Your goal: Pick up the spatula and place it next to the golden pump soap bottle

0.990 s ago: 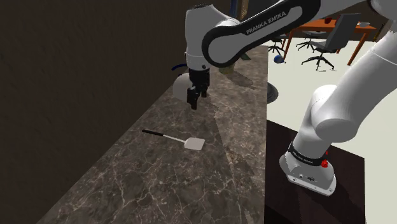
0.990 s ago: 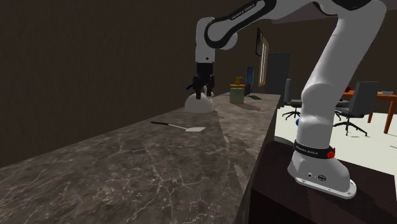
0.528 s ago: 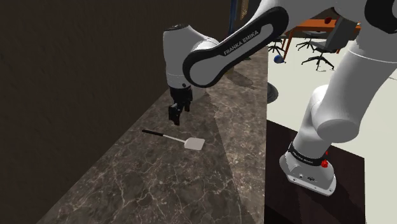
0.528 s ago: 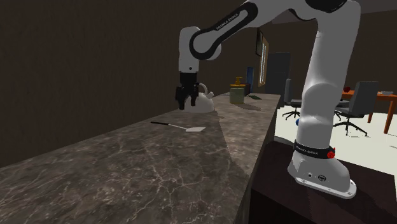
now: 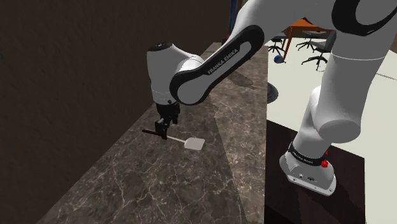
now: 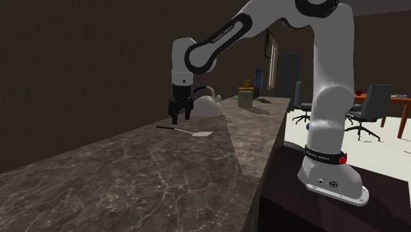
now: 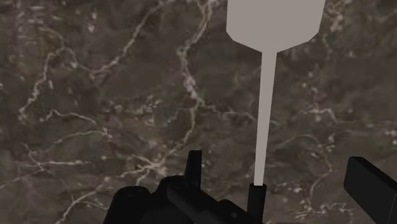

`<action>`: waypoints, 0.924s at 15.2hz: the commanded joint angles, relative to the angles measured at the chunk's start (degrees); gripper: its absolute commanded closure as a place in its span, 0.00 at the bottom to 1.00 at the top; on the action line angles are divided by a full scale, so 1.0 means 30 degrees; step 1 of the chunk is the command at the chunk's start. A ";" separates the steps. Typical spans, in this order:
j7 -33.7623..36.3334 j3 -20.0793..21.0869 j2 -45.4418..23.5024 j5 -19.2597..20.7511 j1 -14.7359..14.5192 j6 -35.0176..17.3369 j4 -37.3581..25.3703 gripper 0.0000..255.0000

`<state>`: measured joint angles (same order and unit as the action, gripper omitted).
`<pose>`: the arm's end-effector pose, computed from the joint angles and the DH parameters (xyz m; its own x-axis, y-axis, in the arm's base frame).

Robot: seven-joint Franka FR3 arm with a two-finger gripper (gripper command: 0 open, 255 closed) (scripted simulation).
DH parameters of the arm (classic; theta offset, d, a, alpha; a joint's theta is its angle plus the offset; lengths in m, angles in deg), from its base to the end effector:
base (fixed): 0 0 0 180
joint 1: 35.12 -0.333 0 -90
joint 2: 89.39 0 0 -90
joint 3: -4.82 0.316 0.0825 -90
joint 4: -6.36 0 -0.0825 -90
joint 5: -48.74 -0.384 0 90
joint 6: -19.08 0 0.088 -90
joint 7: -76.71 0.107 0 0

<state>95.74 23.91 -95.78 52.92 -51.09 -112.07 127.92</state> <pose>0.4643 0.3209 0.3682 0.9462 0.3167 0.0658 0.3174 -0.9483 0.0000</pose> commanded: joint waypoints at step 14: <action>0.0384 -0.0092 -0.1054 0.0541 -0.0102 -0.1263 0.0271 1.00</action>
<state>96.89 23.63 -98.94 54.54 -51.40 -115.86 128.73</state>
